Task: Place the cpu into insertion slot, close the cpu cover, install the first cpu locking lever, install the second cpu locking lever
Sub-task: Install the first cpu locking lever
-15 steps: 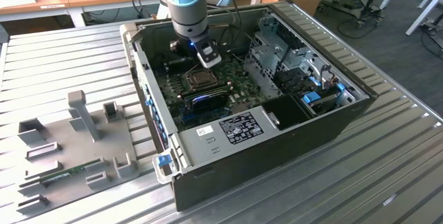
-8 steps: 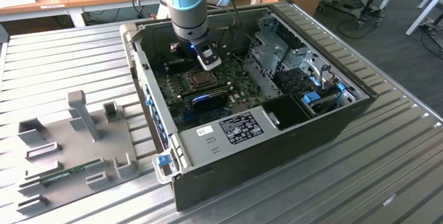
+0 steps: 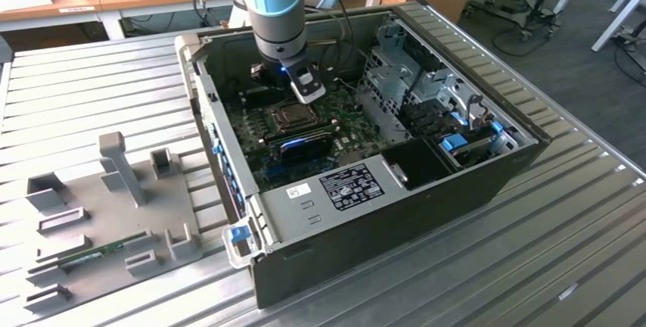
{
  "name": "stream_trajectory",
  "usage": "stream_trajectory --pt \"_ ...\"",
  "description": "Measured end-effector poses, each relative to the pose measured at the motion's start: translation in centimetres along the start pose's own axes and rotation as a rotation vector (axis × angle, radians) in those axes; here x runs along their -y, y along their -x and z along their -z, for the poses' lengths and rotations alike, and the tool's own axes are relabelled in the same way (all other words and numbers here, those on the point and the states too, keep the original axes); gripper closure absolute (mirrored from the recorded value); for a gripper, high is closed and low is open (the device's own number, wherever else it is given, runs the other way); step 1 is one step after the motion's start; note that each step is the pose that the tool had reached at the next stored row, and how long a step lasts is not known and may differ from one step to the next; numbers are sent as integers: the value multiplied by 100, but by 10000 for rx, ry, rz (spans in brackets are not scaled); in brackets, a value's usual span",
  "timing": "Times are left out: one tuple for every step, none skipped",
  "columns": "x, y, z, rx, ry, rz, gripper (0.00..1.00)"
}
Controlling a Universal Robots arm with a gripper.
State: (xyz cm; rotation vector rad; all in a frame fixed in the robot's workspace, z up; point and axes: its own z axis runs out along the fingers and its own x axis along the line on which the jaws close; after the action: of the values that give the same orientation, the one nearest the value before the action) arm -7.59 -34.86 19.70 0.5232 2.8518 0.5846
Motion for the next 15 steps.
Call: stream_trajectory --pt "-2 11 -3 1 -5 2 90" --pt "-5 20 -6 2 -16 4 90" --pt "-7 29 -9 3 -27 7 90" --pt "-9 37 -11 5 -35 8 90" --pt "-11 44 -14 7 -43 10 90" --pt "-13 51 -16 6 -50 11 90" --pt "-14 58 -18 6 -57 11 90" --pt "-16 64 -21 7 -61 12 90" --pt "-17 71 -24 6 -64 12 90" --pt "-19 78 -28 8 -70 14 90" --pt "-20 83 -31 9 -75 14 90" --pt "-21 89 -34 10 -82 16 90" --pt "-22 93 -38 12 -88 18 90" --pt "-22 97 -41 14 -96 19 90" --pt "-22 101 -44 16 -103 21 90"
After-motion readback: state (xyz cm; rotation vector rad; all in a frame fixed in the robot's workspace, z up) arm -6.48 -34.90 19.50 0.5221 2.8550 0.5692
